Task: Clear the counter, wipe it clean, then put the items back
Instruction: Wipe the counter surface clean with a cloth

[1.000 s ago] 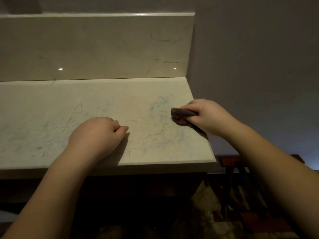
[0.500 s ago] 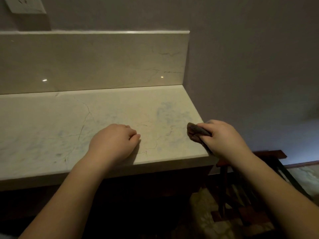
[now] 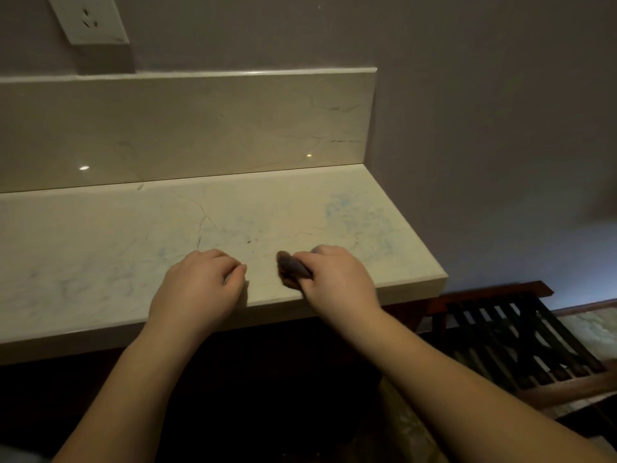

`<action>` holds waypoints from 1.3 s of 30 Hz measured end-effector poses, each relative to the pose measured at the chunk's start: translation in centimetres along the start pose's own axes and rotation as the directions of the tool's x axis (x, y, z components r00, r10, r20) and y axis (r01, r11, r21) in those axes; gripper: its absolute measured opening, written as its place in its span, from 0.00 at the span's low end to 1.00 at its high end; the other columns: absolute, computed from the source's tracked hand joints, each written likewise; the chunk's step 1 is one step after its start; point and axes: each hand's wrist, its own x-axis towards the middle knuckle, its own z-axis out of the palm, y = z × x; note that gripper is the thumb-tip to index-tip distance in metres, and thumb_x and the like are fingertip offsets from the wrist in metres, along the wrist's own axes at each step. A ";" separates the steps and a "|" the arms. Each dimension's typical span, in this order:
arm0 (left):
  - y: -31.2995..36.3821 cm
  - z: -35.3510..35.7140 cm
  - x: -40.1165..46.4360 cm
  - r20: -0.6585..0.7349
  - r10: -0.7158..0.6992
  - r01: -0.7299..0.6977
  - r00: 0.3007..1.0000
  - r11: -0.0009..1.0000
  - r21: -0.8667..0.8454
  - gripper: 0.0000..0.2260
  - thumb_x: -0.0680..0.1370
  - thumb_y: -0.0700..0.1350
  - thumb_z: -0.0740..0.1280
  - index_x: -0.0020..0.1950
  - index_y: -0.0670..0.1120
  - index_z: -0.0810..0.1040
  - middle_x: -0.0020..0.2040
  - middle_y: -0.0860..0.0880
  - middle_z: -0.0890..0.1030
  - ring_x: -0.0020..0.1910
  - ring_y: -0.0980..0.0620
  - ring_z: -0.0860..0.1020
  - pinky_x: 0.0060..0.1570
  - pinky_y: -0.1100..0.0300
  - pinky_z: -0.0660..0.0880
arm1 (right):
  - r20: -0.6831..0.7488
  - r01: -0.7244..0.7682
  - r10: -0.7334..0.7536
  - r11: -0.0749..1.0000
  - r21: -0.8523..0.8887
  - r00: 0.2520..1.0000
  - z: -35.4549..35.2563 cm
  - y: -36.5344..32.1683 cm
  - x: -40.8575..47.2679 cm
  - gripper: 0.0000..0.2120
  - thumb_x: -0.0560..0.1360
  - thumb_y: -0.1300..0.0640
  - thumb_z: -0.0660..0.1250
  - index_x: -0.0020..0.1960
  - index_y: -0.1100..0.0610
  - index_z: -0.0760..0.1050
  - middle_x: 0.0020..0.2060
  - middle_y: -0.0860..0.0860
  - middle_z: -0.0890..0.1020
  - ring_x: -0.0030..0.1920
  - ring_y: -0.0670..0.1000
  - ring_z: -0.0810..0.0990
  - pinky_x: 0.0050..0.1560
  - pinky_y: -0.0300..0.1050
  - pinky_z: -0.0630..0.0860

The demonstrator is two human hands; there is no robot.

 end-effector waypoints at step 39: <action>8.5 5.7 -11.6 0.099 0.317 -0.134 0.943 0.637 -0.759 0.12 0.77 0.51 0.67 0.60 0.57 0.74 0.55 0.65 0.71 0.56 0.68 0.71 0.53 0.71 0.70 | 0.472 -0.433 0.533 -0.206 0.878 0.702 -1.1 1.5 -14.7 0.13 0.79 0.55 0.62 0.60 0.58 0.78 0.54 0.60 0.82 0.56 0.58 0.82 0.59 0.54 0.76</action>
